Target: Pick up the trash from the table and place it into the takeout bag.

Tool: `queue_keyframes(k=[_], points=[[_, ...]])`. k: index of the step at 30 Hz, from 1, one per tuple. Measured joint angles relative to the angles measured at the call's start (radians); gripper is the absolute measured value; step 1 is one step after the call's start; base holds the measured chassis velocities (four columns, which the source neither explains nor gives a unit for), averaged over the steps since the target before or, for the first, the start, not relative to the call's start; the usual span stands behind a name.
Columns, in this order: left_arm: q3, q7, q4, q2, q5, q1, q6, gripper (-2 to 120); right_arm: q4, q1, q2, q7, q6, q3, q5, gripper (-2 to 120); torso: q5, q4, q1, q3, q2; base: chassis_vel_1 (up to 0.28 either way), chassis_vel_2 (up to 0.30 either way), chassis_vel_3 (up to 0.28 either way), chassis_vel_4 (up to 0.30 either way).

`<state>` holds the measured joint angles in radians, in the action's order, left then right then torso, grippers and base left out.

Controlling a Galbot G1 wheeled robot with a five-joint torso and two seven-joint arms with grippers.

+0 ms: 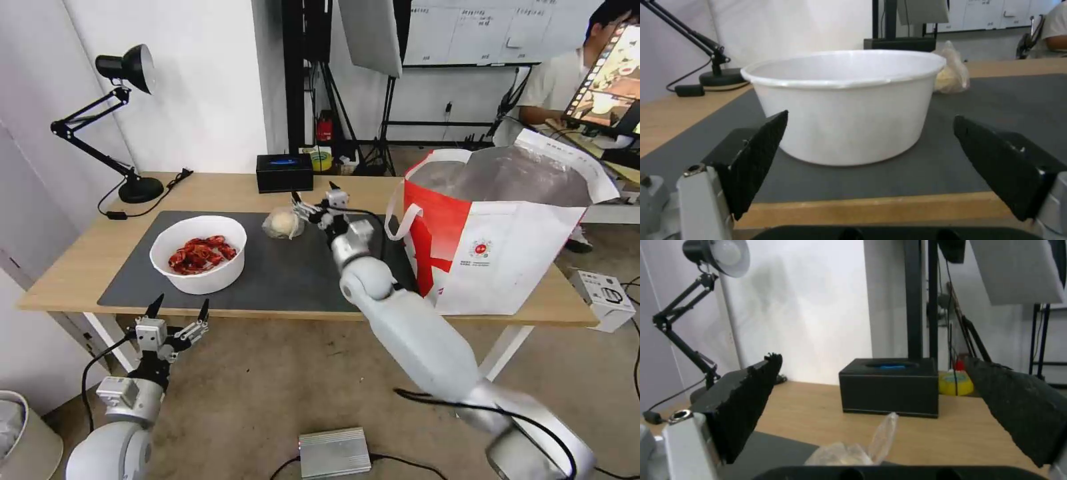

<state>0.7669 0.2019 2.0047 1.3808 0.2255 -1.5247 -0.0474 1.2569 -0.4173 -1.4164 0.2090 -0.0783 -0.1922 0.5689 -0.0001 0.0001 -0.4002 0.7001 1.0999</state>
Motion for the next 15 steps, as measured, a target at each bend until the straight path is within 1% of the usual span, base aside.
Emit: queue_keyframes(k=[3,6,11,15], points=[[0.0,0.0,0.006,0.0,0.0,-0.001,0.003,100,-0.025,0.014,-0.015,0.009,0.015,-0.002,0.004,100,0.0,-0.0001,0.0,0.0,0.0,0.0,0.0,0.0,0.0],[0.0,0.0,0.015,0.001,0.0,-0.005,0.007,100,-0.089,0.047,-0.058,0.024,0.053,0.001,0.029,100,0.0,0.0001,0.0,0.0,0.0,0.0,0.0,0.0,0.0],[-0.002,0.0,0.02,0.002,-0.001,-0.011,0.009,100,-0.128,0.073,-0.081,0.029,0.091,-0.002,0.044,100,0.0,0.0,0.0,0.0,0.0,0.0,0.0,0.0,0.0],[-0.003,-0.001,0.025,0.006,-0.004,-0.017,0.011,100,-0.169,0.101,-0.095,0.031,0.146,-0.004,0.059,100,0.0,-0.0001,0.0,0.0,0.0,0.0,0.0,0.0,0.0]])
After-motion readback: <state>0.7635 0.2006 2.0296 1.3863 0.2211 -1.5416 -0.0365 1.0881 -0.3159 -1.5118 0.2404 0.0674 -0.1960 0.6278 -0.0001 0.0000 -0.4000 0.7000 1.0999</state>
